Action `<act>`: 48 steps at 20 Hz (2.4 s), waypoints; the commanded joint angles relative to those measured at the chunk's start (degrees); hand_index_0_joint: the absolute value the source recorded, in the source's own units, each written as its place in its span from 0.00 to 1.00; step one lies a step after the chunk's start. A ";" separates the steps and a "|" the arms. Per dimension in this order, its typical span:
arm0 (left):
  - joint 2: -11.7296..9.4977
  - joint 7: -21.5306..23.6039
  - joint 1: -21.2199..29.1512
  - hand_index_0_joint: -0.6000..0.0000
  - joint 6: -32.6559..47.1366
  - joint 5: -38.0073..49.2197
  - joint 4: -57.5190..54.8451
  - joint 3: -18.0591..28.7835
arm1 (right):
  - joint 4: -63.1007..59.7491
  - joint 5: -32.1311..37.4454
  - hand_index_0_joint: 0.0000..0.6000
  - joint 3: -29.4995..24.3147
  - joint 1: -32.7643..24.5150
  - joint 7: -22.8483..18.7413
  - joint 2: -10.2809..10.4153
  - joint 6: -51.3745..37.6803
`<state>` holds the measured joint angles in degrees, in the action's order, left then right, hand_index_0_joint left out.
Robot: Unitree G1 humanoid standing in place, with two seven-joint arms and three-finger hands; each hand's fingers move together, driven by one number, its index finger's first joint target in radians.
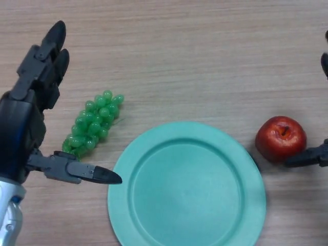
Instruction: Pick up the red apple and place it on the plate
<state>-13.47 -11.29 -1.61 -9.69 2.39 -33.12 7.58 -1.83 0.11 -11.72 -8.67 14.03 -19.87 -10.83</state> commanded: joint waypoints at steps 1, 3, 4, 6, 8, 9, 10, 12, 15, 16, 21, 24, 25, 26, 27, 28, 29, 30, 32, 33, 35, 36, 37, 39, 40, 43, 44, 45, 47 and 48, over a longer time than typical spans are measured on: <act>-1.38 2.06 1.56 1.00 6.69 -1.33 -2.89 1.81 | -2.87 0.43 0.00 -0.37 -3.62 -2.97 -2.47 -10.68; -1.80 1.33 2.25 1.00 5.49 -1.03 -3.65 2.48 | -11.10 -1.44 0.00 1.60 -6.29 -2.94 -2.62 -12.70; -1.97 1.13 2.38 1.00 5.24 -0.34 -4.05 3.29 | -14.11 -1.01 0.00 2.41 -7.35 -1.70 -2.58 -12.90; -2.02 1.20 2.36 1.00 5.75 0.24 -4.02 3.97 | -15.62 -0.92 0.17 2.74 -7.52 -0.94 -2.40 -12.24; -2.10 1.31 2.10 1.00 6.24 0.48 -4.05 4.58 | -17.69 -2.63 0.58 2.87 -8.33 -2.58 -2.50 -12.20; -2.18 1.30 1.90 1.00 6.78 0.60 -3.98 5.16 | -18.35 -3.85 0.75 2.87 -8.58 -4.18 -2.58 -11.84; -2.32 1.38 1.46 1.00 8.13 0.88 -3.77 6.57 | -17.37 -5.63 1.00 2.81 -8.50 -6.81 -2.81 -9.72; -2.28 1.96 1.37 1.00 6.57 2.38 -4.04 7.60 | -8.62 0.91 1.00 1.13 -7.06 -4.82 -2.31 -1.35; -2.15 2.89 0.69 1.00 7.86 1.62 -2.95 7.78 | 5.71 13.15 1.00 -1.21 -4.44 -4.88 -1.67 15.23; -2.11 3.08 0.62 1.00 7.37 1.35 -3.46 7.73 | 10.32 14.63 1.00 -1.03 -3.24 -5.33 -1.28 19.38; -1.72 2.97 0.42 1.00 4.67 2.78 -6.82 7.36 | 23.95 4.68 1.00 8.16 5.27 -6.50 5.56 18.39; -1.93 2.00 0.78 1.00 2.79 3.30 -7.94 7.01 | 18.47 -7.97 1.00 15.42 9.11 -10.01 8.43 5.43; -2.14 1.73 1.22 1.00 2.46 3.69 -8.19 7.26 | 16.57 -9.64 1.00 16.98 9.46 -11.84 8.70 3.04; -2.21 1.66 1.44 1.00 2.69 3.69 -8.09 7.19 | 14.74 -11.03 1.00 18.06 9.62 -14.10 8.85 2.15; -2.22 1.58 1.51 1.00 2.46 3.72 -8.20 6.94 | 12.14 -13.63 1.00 19.37 9.58 -16.79 8.92 1.65; -2.17 1.40 1.49 1.00 2.48 3.61 -8.17 6.62 | 10.17 -16.16 1.00 20.26 9.32 -18.44 8.95 1.87; -2.18 1.33 1.48 1.00 2.48 3.61 -8.15 6.61 | 9.98 -16.41 0.83 20.42 9.25 -18.59 8.96 1.99; -2.20 1.17 1.46 1.00 2.49 3.63 -8.10 6.66 | 9.60 -16.86 0.58 20.81 8.99 -18.91 8.96 2.12; -2.23 0.70 1.29 1.00 2.47 3.76 -7.98 7.00 | 8.97 -18.88 0.17 22.02 7.52 -19.35 8.98 1.99; -2.17 0.30 0.95 1.00 3.15 3.81 -7.83 7.32 | 9.88 -20.91 0.01 22.89 6.42 -19.67 8.99 2.47; -1.82 -0.02 0.02 1.00 5.00 3.83 -7.41 7.69 | 16.10 -18.71 0.00 24.59 7.93 -16.48 8.99 5.00; -1.71 -0.10 -0.39 1.00 5.85 3.26 -7.30 7.80 | 20.59 -16.71 0.00 25.61 9.17 -14.10 8.99 7.25; -1.62 -0.21 -0.63 1.00 6.10 3.25 -7.39 8.02 | 23.97 -15.54 0.00 26.23 9.65 -12.68 8.99 9.77; -1.67 -0.68 -0.83 1.00 5.71 3.02 -7.87 8.29 | 31.26 -12.67 0.00 26.82 9.27 -10.28 8.99 15.80; -1.79 -0.72 -0.52 1.00 5.01 2.59 -8.31 8.13 | 34.58 -11.51 0.00 26.69 9.08 -9.25 8.99 17.92; -1.40 -1.85 -0.49 1.00 -1.35 7.76 -12.97 7.94 | 43.32 -7.14 0.00 25.96 12.56 -5.42 8.79 21.81; -1.37 -1.39 -0.41 1.00 -3.20 9.10 -14.04 7.59 | 47.56 -4.11 0.00 25.02 13.69 -4.37 8.31 25.30; -1.34 -1.29 -0.43 1.00 -2.98 8.84 -14.04 7.00 | 50.39 -1.92 0.00 23.61 13.63 -3.91 7.85 27.09; -1.39 -1.19 -0.17 1.00 -2.78 8.57 -14.08 6.45 | 53.52 -1.70 0.00 19.51 12.86 -2.99 6.83 26.95; -1.46 -1.41 -0.25 1.00 -3.18 9.25 -14.85 6.77 | 53.42 -3.49 0.00 17.77 11.23 -3.70 7.06 25.98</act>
<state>-13.90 -12.68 -2.83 -17.48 10.27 -44.56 11.81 48.25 -2.73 8.04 3.87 11.99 -12.70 22.59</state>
